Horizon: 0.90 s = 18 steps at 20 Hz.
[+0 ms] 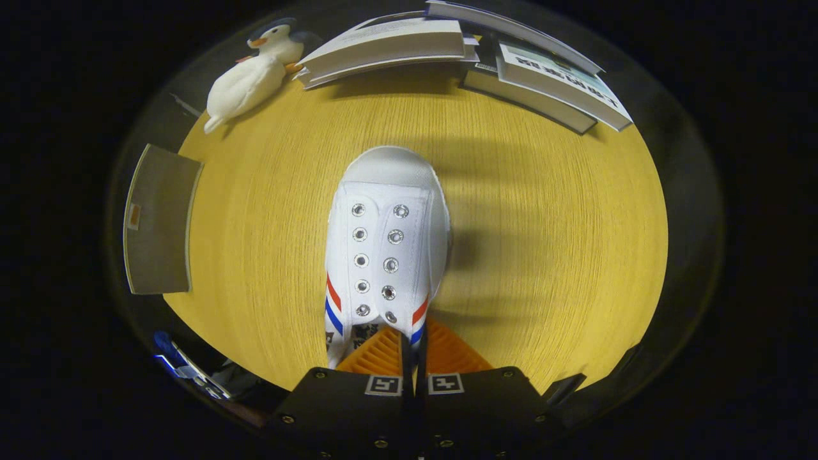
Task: Open the storage box then place both shoes into the box .Put the left shoe in first, then the right shoe, with the right side of both shoes facing outward in a uniform manner.
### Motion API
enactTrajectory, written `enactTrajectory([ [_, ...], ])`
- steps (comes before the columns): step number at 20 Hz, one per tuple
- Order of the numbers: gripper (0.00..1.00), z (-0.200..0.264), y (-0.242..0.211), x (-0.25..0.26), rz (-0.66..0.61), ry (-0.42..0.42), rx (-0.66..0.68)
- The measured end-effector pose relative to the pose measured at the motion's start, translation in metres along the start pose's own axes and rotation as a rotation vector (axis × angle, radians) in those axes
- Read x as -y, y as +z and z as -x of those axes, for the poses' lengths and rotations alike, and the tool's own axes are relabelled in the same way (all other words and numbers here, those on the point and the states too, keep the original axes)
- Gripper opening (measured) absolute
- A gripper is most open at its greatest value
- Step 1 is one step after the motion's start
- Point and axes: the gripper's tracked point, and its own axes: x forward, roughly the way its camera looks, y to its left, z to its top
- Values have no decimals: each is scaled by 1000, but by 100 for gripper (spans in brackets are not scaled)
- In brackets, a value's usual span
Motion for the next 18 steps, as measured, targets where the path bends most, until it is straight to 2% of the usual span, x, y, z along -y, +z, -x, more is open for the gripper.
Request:
enactTrajectory([
  [3,1,10,-2,-8,-30,45,-16],
  [11,0,64,10,-37,16,50,28],
  [14,0,86,19,-60,58,47,56],
  [18,0,114,32,-104,108,95,95],
])
